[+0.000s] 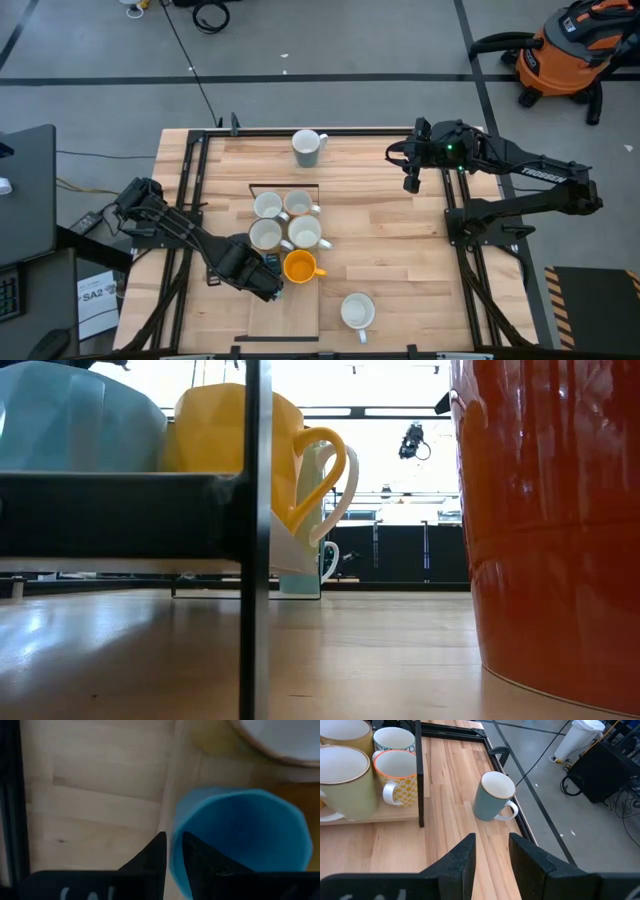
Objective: Place coffee mugs
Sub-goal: Put the blue mug on the shelf
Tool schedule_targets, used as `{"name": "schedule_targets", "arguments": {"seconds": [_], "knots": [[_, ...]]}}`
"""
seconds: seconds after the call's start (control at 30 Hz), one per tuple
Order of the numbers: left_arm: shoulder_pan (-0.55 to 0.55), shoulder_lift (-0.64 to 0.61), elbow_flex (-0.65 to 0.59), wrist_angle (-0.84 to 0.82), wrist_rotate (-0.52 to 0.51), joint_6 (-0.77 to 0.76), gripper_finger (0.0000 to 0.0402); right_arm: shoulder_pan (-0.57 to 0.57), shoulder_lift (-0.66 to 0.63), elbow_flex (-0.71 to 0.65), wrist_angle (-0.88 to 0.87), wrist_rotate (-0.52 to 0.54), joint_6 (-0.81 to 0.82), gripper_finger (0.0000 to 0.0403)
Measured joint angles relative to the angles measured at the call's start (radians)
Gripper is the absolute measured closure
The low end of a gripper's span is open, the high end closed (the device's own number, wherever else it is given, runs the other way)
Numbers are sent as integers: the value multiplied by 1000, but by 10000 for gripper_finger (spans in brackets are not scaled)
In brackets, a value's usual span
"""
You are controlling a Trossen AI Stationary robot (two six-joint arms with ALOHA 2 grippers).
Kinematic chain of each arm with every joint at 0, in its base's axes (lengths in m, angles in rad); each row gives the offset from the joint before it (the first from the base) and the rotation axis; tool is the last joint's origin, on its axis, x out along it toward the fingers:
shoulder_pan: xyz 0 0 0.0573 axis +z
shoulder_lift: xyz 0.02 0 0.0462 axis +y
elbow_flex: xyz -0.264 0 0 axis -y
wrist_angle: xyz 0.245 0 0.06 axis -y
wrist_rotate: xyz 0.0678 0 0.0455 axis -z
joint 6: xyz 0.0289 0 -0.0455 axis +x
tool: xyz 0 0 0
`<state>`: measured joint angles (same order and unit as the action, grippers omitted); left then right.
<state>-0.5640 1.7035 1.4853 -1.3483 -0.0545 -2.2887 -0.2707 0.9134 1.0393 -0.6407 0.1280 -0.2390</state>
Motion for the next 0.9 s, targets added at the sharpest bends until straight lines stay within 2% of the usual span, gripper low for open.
{"name": "schedule_targets", "arguments": {"seconds": [0.2,0.47,0.7,0.9], "knots": [[0,0,0,0,25,3,333,0,0,0,0,0,0,281],[0,0,0,-2,-32,105,333,0,0,0,0,0,0,281],[0,0,0,-2,-47,277,333,0,0,0,3,0,0,281],[0,0,0,-2,-114,422,333,0,0,0,3,0,0,281]]}}
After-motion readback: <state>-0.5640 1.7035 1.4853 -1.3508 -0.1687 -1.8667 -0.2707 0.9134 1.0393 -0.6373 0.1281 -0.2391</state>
